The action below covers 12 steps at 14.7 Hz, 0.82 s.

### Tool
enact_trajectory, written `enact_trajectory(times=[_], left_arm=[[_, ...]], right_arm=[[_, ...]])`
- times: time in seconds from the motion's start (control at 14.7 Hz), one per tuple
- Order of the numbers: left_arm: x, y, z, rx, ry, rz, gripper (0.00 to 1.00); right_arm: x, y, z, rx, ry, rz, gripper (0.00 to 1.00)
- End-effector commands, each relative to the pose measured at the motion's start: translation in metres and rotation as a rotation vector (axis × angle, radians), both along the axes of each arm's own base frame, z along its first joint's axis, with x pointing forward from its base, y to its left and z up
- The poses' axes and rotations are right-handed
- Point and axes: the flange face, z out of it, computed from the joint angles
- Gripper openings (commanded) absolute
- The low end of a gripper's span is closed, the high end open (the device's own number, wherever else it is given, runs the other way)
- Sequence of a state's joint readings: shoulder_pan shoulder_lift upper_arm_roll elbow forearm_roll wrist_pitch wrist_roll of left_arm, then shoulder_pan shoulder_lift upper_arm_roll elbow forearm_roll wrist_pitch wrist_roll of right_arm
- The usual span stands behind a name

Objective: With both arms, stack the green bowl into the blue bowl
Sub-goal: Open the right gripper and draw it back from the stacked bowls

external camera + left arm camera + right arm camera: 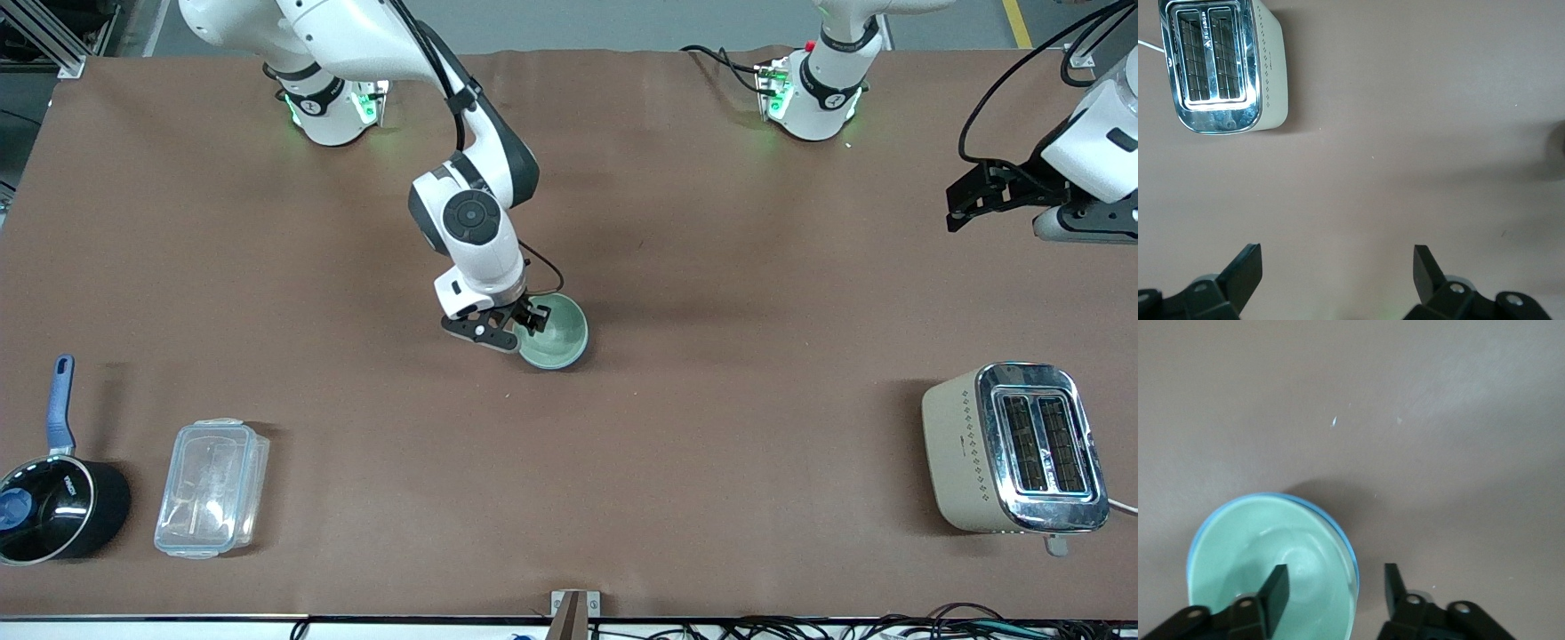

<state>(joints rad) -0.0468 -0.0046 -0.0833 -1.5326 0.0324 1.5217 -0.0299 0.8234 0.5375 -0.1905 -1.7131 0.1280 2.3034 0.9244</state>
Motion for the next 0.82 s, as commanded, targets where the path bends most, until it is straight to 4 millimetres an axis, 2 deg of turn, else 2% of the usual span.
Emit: enact_trajectory(times=[0.0,0.14,0.34,0.55,0.68,0.75], left_arm=[[-0.008,0.0,0.006,-0.021,-0.005,-0.011,1.0],[-0.008,-0.006,0.006,-0.02,-0.008,-0.016,1.0],[-0.009,-0.008,0.007,-0.021,-0.01,-0.013,1.0],[-0.008,-0.008,0.004,-0.02,-0.002,-0.01,1.0],[-0.009,-0.002,0.002,-0.018,0.012,0.001,1.0],[-0.009,0.0,0.004,-0.019,0.009,0.001,1.0]], right_arm=[[0.029,-0.053,0.079,-0.007,-0.04,0.029,1.0],[0.043,-0.096,0.117,-0.017,-0.045,0.067,1.0],[0.056,-0.187,0.182,-0.033,-0.027,0.143,1.0],[0.051,-0.273,0.242,-0.038,-0.021,0.192,1.0],[0.042,-0.332,0.292,-0.116,0.001,0.203,1.0],[0.039,-0.354,0.311,-0.128,0.022,0.207,1.0]])
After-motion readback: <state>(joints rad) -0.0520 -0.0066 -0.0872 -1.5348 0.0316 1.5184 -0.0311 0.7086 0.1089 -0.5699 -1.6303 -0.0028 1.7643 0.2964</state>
